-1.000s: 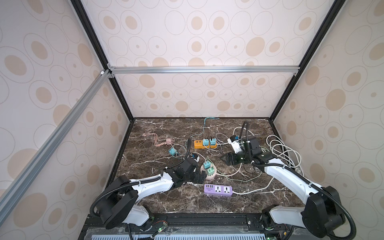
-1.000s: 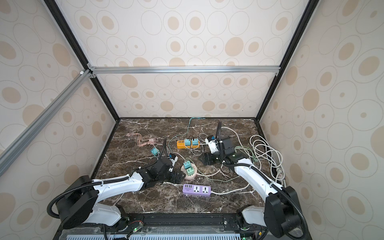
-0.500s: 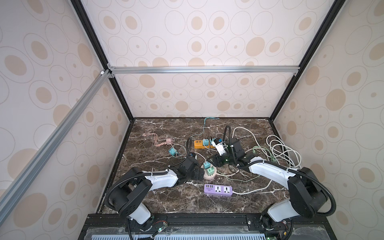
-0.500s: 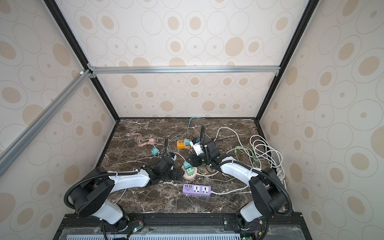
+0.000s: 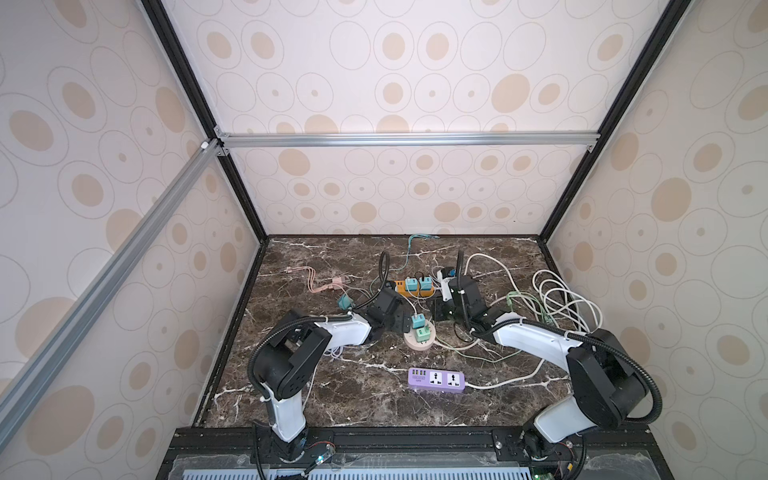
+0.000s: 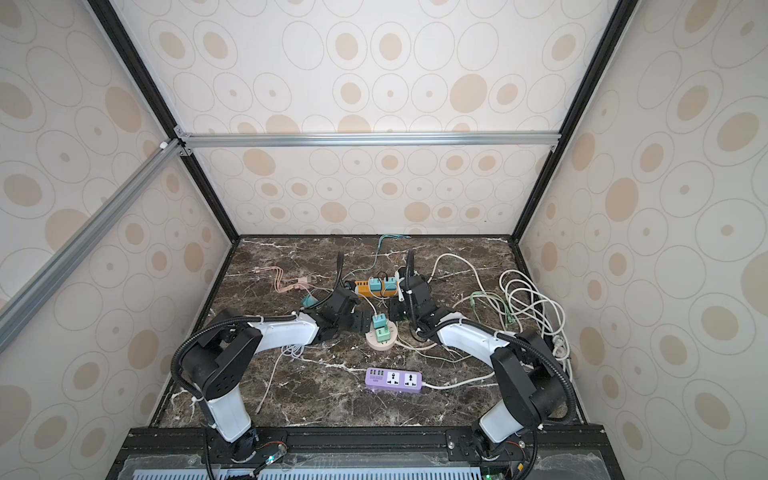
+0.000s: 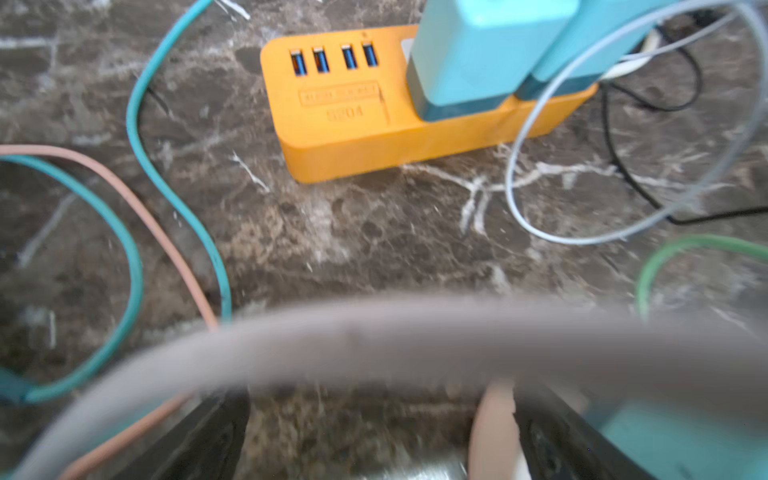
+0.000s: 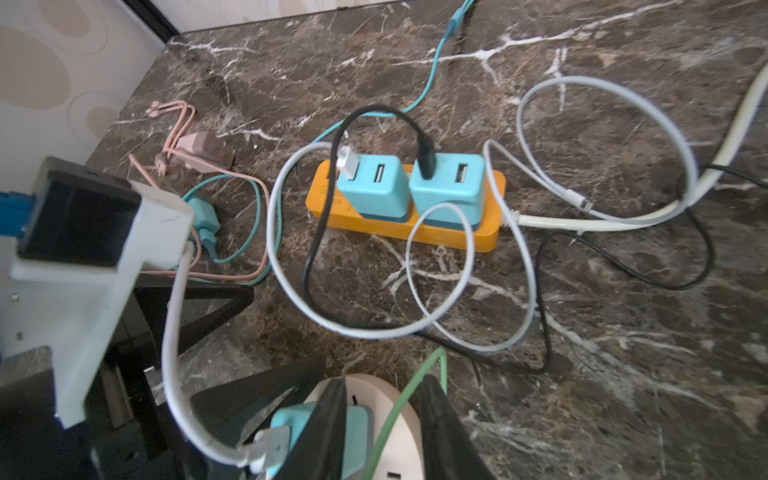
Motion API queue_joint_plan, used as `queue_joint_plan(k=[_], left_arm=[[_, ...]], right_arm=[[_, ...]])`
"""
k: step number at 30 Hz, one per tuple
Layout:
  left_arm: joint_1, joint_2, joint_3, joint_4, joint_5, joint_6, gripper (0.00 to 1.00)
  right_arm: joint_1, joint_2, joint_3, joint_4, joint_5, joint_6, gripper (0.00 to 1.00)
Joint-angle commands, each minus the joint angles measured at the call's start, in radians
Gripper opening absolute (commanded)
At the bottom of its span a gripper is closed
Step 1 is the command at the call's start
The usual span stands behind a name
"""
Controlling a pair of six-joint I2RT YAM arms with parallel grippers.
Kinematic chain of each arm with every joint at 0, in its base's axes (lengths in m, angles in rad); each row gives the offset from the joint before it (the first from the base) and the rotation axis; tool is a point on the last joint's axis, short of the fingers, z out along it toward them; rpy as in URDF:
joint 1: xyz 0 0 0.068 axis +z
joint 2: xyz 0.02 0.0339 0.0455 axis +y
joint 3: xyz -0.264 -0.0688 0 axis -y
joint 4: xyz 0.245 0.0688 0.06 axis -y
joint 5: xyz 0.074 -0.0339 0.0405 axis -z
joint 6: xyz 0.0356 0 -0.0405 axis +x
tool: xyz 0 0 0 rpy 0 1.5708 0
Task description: Insert the plug
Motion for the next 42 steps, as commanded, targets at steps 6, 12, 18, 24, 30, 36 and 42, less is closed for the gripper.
queue_joint_plan(k=[6, 12, 18, 24, 30, 36, 42], left_arm=[[0.025, 0.053, 0.133, -0.103, -0.008, 0.127, 0.98], [0.025, -0.075, 0.017, -0.140, 0.046, 0.074, 0.98], [0.024, -0.240, -0.128, -0.120, 0.144, -0.004, 0.98], [0.015, -0.260, -0.201, -0.085, 0.213, -0.086, 0.98], [0.016, -0.288, -0.227, -0.120, 0.093, -0.153, 0.98], [0.031, -0.464, -0.347, -0.223, -0.023, -0.218, 0.98], [0.076, -0.596, -0.492, -0.272, -0.011, -0.298, 0.98]], right_arm=[[0.000, 0.053, 0.076, 0.032, 0.054, 0.034, 0.28], [0.001, -0.049, 0.008, -0.092, 0.021, 0.004, 0.51], [0.002, -0.212, -0.175, -0.227, 0.016, 0.010, 0.47], [0.030, -0.257, -0.332, -0.130, -0.138, 0.004, 0.27], [0.100, -0.166, -0.378, 0.057, -0.194, -0.030, 0.10], [0.153, -0.051, -0.371, 0.213, -0.174, -0.070, 0.02], [0.165, 0.032, -0.362, 0.302, -0.107, -0.083, 0.00]])
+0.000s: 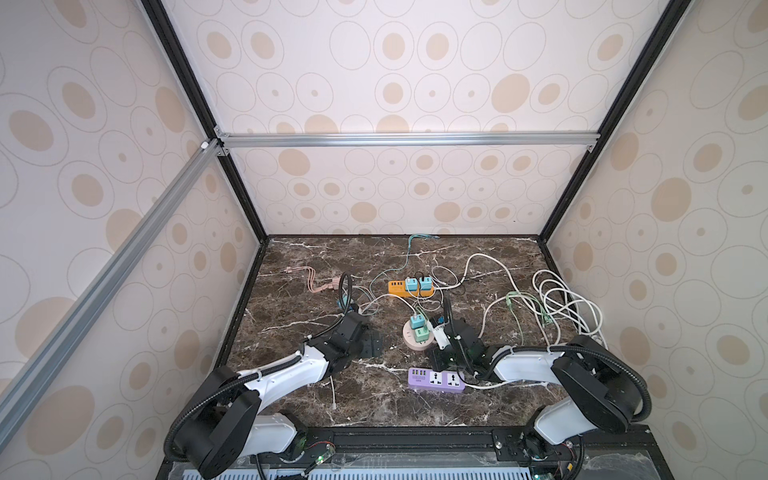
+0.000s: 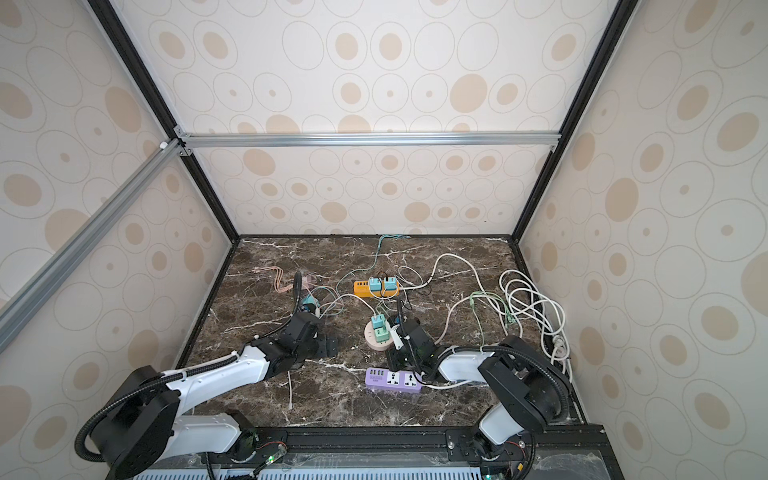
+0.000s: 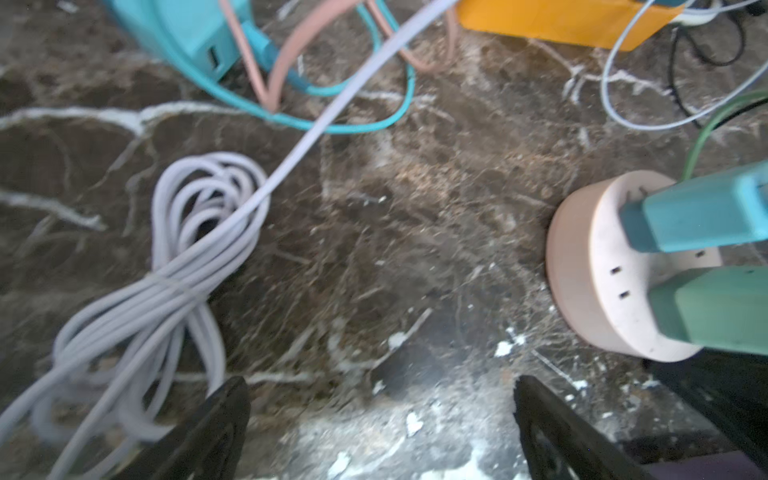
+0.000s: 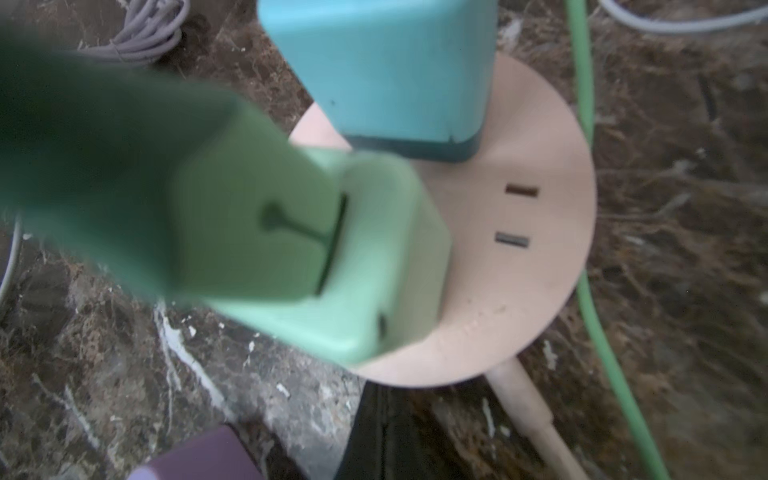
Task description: Insert the plug
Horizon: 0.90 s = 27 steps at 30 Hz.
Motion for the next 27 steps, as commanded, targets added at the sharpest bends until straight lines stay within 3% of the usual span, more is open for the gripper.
queue_joint_plan(k=[1, 6, 11, 17, 19, 23, 27], left_arm=[[0.046, -0.042, -0.066, -0.067, -0.031, -0.084, 0.98], [0.179, -0.080, -0.108, -0.015, -0.025, -0.055, 0.98], [0.323, 0.020, -0.059, 0.017, -0.102, -0.005, 0.98], [0.364, 0.104, 0.088, -0.035, -0.263, 0.090, 0.98], [0.364, 0.117, 0.114, -0.025, -0.307, 0.116, 0.98], [0.363, 0.137, 0.169, -0.050, -0.327, 0.140, 0.98], [0.364, 0.064, 0.154, -0.035, -0.328, 0.145, 0.98]], right_arm=[[0.010, 0.049, 0.013, 0.097, 0.042, -0.020, 0.00], [0.010, 0.126, 0.048, 0.157, 0.055, -0.024, 0.00], [0.010, 0.208, 0.111, 0.206, 0.109, -0.018, 0.00], [0.008, 0.249, 0.181, 0.193, 0.102, -0.045, 0.03], [0.008, 0.225, 0.193, 0.140, 0.049, -0.095, 0.12], [0.008, 0.100, 0.191, -0.045, -0.062, -0.200, 0.46], [0.011, -0.039, 0.170, -0.238, -0.150, -0.310, 0.77]])
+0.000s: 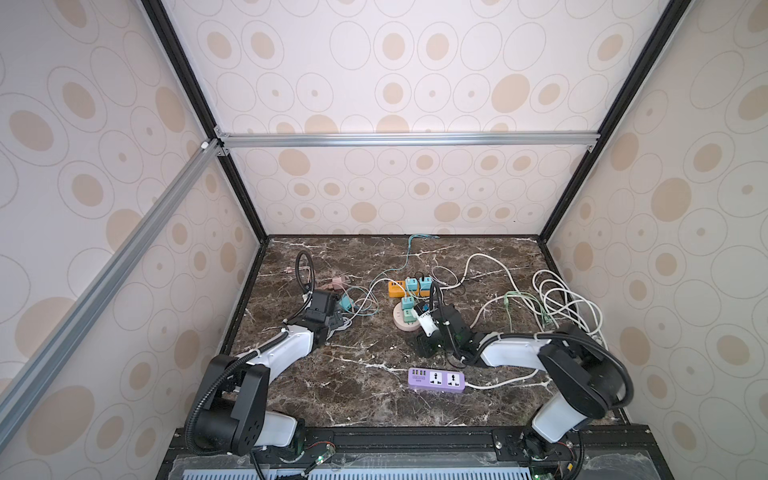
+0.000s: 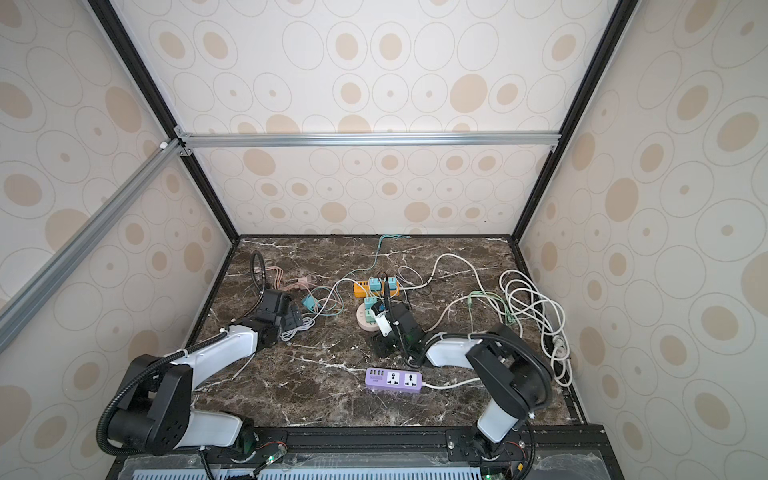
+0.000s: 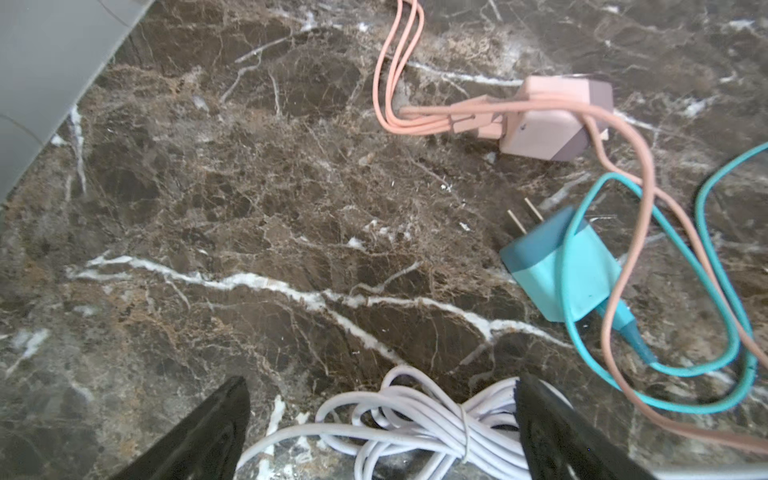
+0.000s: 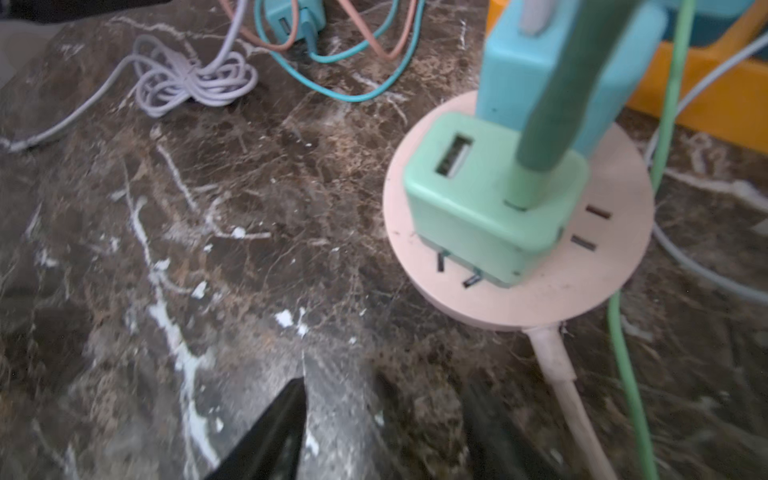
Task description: Insert the plug
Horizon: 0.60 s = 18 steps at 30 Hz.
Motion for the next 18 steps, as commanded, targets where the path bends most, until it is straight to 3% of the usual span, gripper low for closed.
queue_joint_plan(k=[1, 4, 7, 13, 18], left_arm=[[0.008, -0.074, 0.003, -0.018, -0.070, 0.028, 0.98], [0.007, -0.149, -0.028, -0.004, -0.117, 0.037, 0.98], [0.008, -0.214, -0.048, 0.016, -0.125, 0.050, 0.98], [0.008, -0.302, -0.089, 0.070, -0.110, 0.062, 0.98], [0.009, -0.328, -0.113, 0.096, -0.135, 0.048, 0.98]], right_arm=[[0.006, -0.115, -0.025, -0.196, -0.124, -0.147, 1.00], [0.014, -0.207, -0.044, -0.298, -0.146, -0.250, 0.99], [0.024, -0.263, 0.010, -0.456, -0.068, -0.313, 0.99], [0.056, -0.263, 0.112, -0.759, 0.054, -0.524, 0.99], [0.081, -0.249, 0.108, -0.914, 0.058, -0.646, 0.99]])
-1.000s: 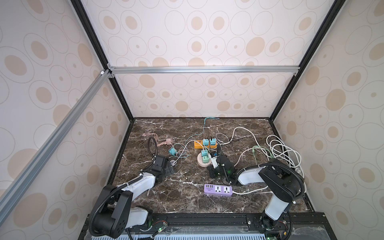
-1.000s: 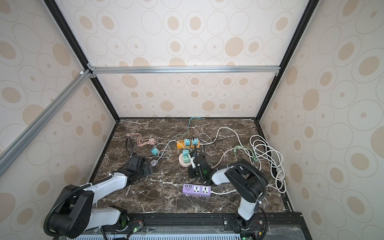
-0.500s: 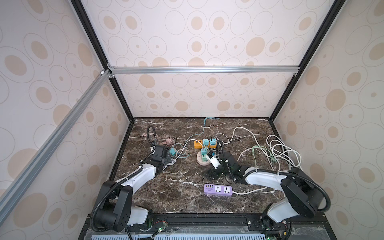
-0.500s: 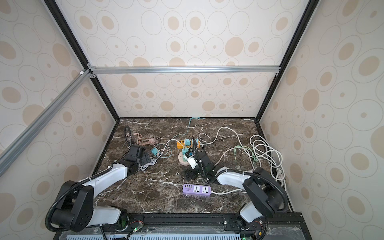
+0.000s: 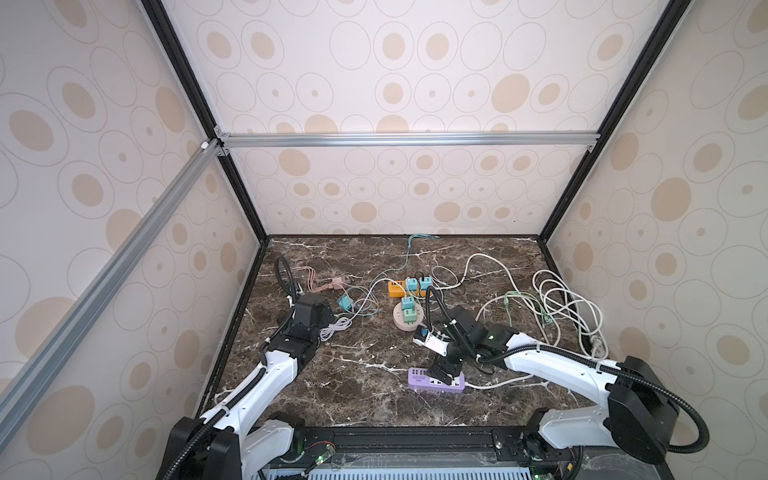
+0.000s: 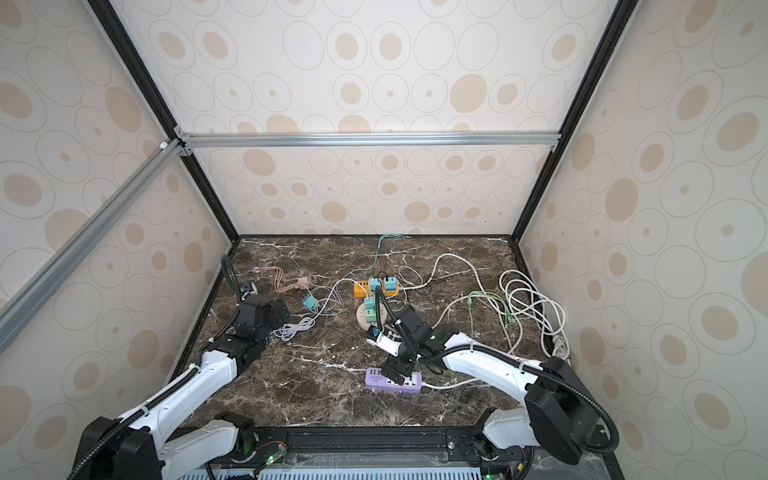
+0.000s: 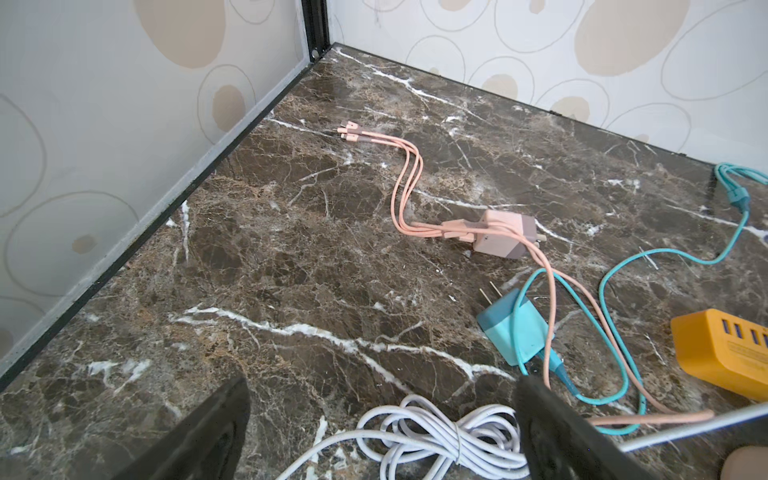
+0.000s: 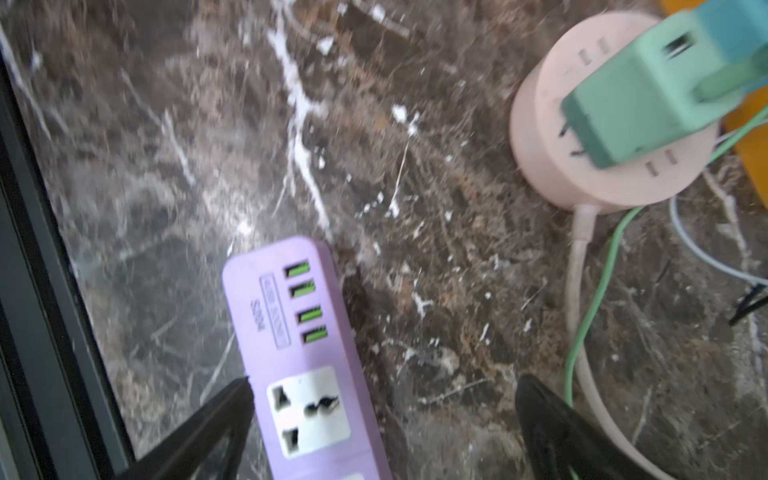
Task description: Insert the plug
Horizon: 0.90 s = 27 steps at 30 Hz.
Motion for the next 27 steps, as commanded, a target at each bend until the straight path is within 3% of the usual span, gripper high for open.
queue_joint_plan(k=[1, 4, 7, 16, 27], left_arm=[[0.007, -0.019, -0.011, 0.034, -0.043, 0.004, 0.98], [0.008, -0.019, -0.011, 0.039, -0.041, 0.006, 0.98], [0.007, -0.016, -0.008, 0.031, -0.059, -0.014, 0.98], [0.009, 0.000, 0.012, -0.010, -0.085, -0.090, 0.98], [0.009, 0.009, 0.025, -0.034, -0.081, -0.091, 0.98]], right_arm=[[0.019, -0.004, -0.018, -0.151, 0.018, -0.118, 0.99], [0.021, -0.012, -0.051, -0.101, -0.018, -0.123, 0.98], [0.033, -0.002, -0.090, -0.081, -0.035, -0.216, 0.84], [0.053, 0.050, -0.145, 0.028, 0.019, -0.276, 0.79], [0.053, 0.187, -0.058, 0.027, -0.001, -0.387, 0.40]])
